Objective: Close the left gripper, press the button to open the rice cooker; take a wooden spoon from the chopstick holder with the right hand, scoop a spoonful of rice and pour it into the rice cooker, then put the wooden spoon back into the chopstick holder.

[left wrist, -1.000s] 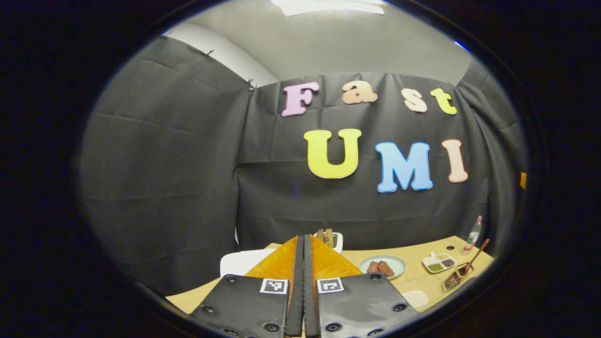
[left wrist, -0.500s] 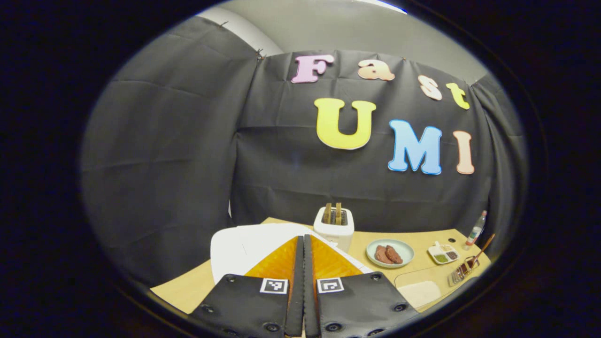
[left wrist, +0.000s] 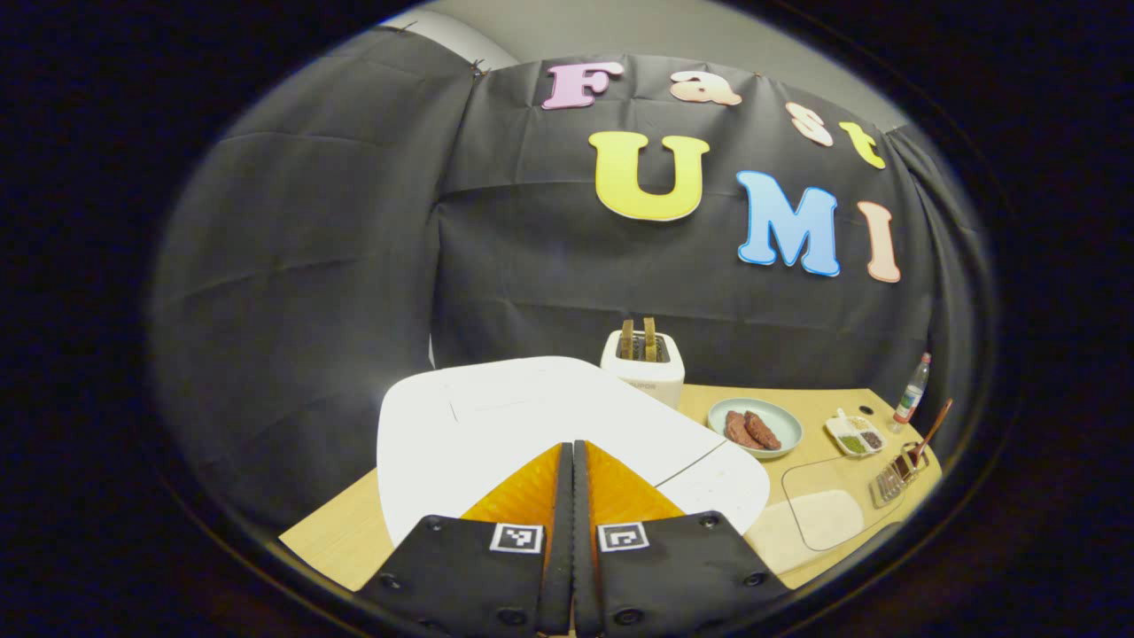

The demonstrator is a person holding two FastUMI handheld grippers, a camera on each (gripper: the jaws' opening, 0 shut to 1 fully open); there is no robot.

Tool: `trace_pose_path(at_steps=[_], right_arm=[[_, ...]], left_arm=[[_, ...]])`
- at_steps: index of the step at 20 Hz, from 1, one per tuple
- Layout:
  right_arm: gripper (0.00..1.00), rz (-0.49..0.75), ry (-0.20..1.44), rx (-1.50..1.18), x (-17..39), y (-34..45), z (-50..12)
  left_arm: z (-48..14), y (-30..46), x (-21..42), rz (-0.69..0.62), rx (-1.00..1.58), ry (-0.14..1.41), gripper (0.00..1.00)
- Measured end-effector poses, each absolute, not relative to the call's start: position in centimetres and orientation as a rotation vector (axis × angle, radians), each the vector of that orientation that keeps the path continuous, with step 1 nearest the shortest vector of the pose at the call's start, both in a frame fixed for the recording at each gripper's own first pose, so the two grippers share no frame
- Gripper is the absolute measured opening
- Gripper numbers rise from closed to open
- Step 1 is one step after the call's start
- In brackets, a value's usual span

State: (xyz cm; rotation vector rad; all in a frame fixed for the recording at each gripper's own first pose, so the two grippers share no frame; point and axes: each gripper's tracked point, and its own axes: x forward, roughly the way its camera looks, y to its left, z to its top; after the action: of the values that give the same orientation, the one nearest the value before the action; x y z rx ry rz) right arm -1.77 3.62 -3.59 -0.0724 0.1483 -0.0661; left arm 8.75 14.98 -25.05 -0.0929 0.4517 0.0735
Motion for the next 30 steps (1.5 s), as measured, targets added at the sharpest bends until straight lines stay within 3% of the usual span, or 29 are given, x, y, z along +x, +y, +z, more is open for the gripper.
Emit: trace_pose_path(at_steps=[11, 21, 26, 29, 30], right_arm=[[0.95, -0.042, 0.149, -0.015, -2.1, 3.1, -3.5], [0.95, -0.050, 0.131, -0.001, -1.4, -0.8, -3.6], [0.95, -0.046, 0.141, 0.024, -0.1, -2.6, -4.8], [0.95, -0.034, 0.157, 0.047, 1.3, -3.4, -5.8], [0.95, -0.030, 0.162, 0.057, 1.8, -3.6, -6.1]], left_arm=[[-24.9, 14.1, 8.7, 0.068, -0.094, 0.488, 0.08], [-13.4, 17.1, 10.7, 0.189, -0.003, 0.271, 0.10], [-7.5, 13.5, 8.0, 0.159, -0.040, 0.145, 0.09], [-5.3, 11.6, 6.2, 0.151, -0.040, 0.113, 1.00], [-4.6, 10.9, 5.7, 0.148, -0.023, 0.099, 0.99]])
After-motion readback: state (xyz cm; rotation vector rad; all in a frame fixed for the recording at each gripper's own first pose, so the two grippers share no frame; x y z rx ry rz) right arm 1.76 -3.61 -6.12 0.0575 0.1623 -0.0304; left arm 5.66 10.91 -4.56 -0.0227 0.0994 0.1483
